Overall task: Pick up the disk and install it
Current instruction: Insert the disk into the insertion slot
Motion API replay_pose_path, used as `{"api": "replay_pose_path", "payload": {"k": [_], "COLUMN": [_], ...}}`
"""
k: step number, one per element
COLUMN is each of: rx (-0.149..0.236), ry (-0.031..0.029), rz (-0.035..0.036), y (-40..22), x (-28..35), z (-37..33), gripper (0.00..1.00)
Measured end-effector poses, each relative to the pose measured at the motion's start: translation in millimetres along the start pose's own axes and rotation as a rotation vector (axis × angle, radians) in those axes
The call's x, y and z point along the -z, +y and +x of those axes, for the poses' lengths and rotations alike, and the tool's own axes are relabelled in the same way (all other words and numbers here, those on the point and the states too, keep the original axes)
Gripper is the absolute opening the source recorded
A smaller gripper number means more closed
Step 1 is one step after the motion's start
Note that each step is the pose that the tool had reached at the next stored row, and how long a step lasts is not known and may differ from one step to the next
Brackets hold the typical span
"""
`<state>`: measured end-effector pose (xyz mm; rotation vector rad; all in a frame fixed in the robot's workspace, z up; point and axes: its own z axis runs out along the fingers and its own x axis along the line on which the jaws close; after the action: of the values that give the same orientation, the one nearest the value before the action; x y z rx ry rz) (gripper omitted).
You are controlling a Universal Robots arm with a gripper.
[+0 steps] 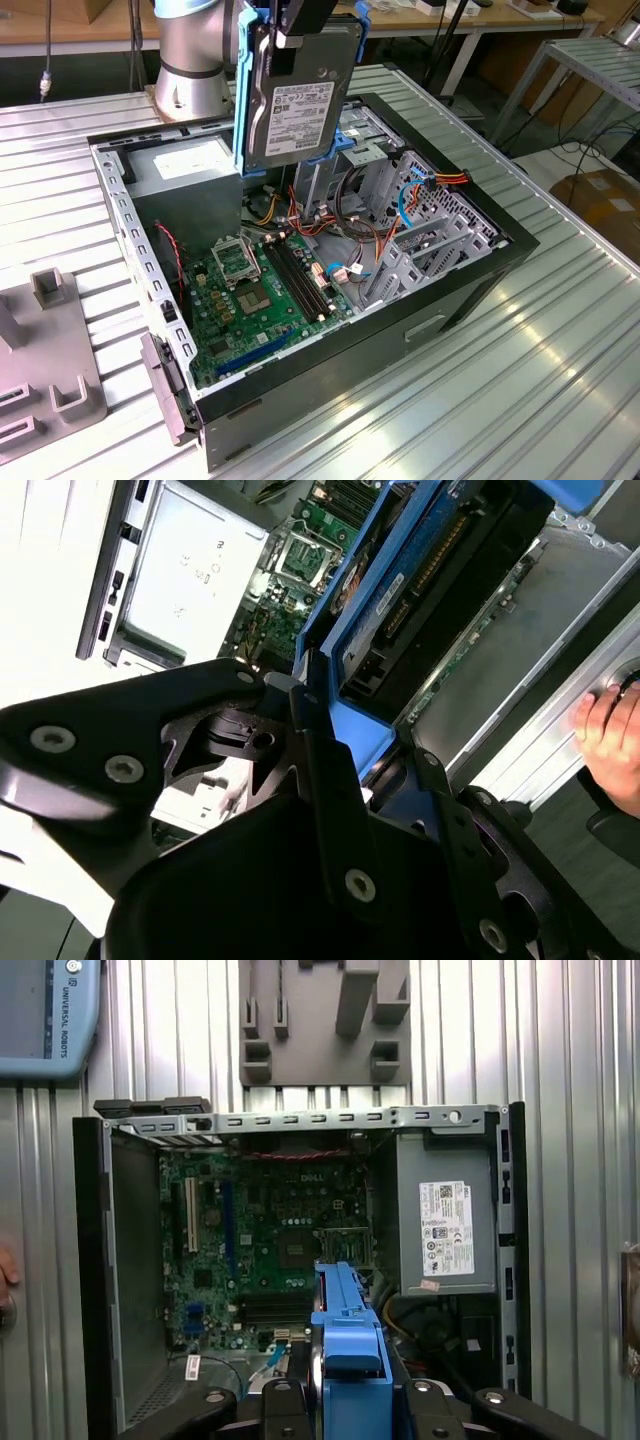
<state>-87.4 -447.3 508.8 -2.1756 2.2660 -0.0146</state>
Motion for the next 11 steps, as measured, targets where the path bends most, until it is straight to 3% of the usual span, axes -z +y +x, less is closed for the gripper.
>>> {"api": "replay_pose_path", "payload": {"k": [11], "rx": [0.000], "ry": [-0.0001], "rz": [0.0001], "y": [-1.0], "x": [-0.1], "z": [11.7], "gripper": [0.37]}}
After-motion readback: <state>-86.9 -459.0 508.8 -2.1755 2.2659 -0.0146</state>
